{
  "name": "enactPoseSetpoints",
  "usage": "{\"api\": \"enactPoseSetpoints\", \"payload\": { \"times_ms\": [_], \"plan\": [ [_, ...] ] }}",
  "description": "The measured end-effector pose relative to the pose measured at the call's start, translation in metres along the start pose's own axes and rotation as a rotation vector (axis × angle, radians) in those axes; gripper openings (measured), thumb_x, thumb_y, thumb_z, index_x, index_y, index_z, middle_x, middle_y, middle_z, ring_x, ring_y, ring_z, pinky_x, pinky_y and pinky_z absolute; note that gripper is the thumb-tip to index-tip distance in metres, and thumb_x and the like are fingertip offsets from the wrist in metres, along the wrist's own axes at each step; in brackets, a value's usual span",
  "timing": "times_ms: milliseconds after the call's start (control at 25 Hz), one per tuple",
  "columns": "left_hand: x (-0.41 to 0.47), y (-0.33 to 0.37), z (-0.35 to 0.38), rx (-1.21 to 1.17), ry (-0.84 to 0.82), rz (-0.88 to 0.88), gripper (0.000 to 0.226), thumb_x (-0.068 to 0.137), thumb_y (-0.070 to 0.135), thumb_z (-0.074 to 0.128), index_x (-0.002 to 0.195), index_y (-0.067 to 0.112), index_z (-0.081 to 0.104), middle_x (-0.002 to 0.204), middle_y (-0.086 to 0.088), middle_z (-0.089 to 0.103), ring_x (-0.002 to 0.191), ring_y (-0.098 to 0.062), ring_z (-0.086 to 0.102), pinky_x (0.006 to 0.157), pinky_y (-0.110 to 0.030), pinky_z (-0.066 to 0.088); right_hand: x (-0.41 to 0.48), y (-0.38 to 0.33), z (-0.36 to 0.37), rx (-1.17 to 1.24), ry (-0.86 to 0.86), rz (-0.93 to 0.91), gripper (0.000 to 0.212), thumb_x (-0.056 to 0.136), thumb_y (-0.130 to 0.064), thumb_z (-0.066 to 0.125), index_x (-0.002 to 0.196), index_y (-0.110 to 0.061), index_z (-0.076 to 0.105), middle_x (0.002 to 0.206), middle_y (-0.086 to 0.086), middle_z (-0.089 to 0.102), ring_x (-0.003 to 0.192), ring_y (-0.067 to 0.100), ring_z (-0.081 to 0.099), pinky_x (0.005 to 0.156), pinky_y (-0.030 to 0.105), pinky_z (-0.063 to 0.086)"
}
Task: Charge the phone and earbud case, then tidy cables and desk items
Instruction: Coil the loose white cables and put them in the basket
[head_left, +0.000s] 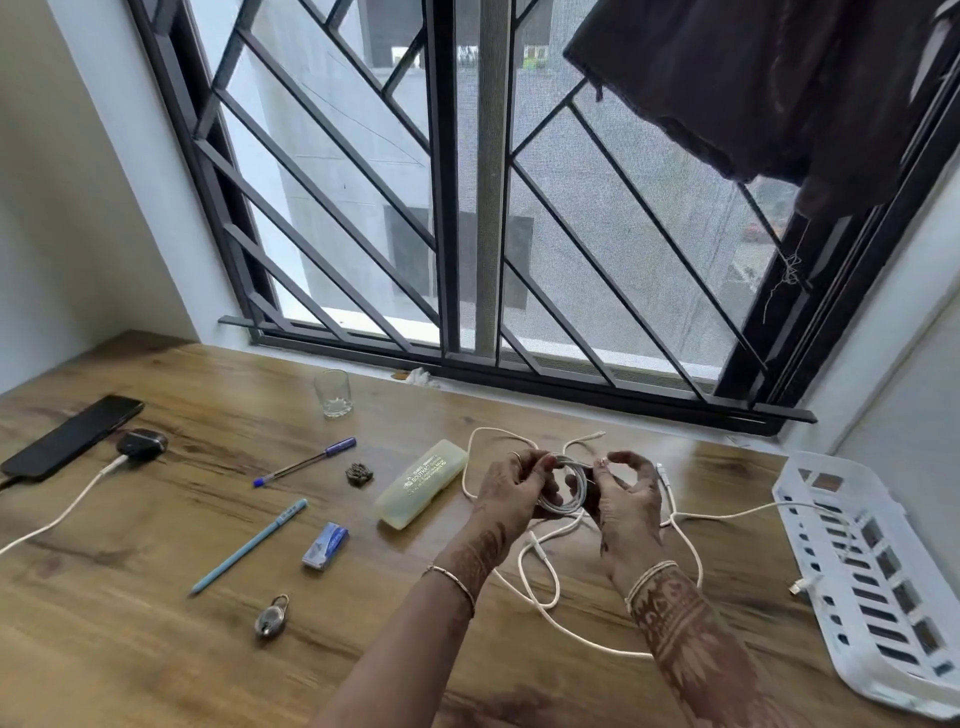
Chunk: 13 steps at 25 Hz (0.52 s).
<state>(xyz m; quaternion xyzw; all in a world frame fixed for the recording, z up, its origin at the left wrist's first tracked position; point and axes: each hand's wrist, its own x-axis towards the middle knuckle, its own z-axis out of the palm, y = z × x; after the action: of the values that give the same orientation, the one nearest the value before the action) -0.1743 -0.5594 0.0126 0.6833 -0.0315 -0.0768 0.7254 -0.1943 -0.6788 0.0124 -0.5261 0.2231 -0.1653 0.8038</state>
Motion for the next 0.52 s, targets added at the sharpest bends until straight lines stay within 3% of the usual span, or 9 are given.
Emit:
{"api": "enactPoseSetpoints", "payload": {
  "times_ms": [120,160,320,520],
  "plan": [
    [0.000,0.001,0.000,-0.037,0.029,-0.011,0.015,0.096,0.015,0.053,0.101,0.006,0.064,0.062,0.003,0.065,0.049,-0.008,0.062,0.051,-0.025,0.055,0.006,-0.003,-0.002,-0.123,-0.090,0.016,0.008,0.088,-0.007,0.064,0.095,-0.007,0.066,0.079,0.013,0.070,0.056,0.012,0.067,0.054,0.021,0.057],
    [0.000,0.001,0.000,-0.049,0.034,-0.010,0.014,0.096,0.015,0.054,0.099,0.007,0.065,0.061,0.003,0.066,0.050,-0.008,0.063,0.051,-0.024,0.055,0.007,-0.002,-0.003,-0.183,-0.135,0.009,0.012,0.087,-0.013,0.066,0.095,-0.003,0.068,0.079,0.012,0.071,0.060,0.014,0.068,0.057,0.021,0.057],
    [0.003,0.005,0.000,-0.105,0.051,-0.018,0.015,0.096,0.013,0.053,0.101,0.005,0.065,0.063,0.003,0.068,0.052,-0.010,0.064,0.053,-0.024,0.055,-0.003,-0.003,-0.008,-0.390,-0.327,-0.047,0.017,0.083,-0.030,0.070,0.090,-0.015,0.072,0.073,-0.003,0.073,0.064,0.003,0.067,0.063,0.014,0.050],
    [0.004,0.000,0.001,-0.185,0.038,-0.059,0.017,0.096,0.013,0.053,0.104,0.002,0.063,0.062,0.003,0.067,0.053,-0.012,0.064,0.059,-0.029,0.055,0.000,-0.014,-0.011,-0.559,-0.434,-0.084,0.012,0.084,-0.019,0.070,0.095,-0.015,0.075,0.083,0.000,0.076,0.078,0.003,0.068,0.068,0.008,0.047]
  ]
}}
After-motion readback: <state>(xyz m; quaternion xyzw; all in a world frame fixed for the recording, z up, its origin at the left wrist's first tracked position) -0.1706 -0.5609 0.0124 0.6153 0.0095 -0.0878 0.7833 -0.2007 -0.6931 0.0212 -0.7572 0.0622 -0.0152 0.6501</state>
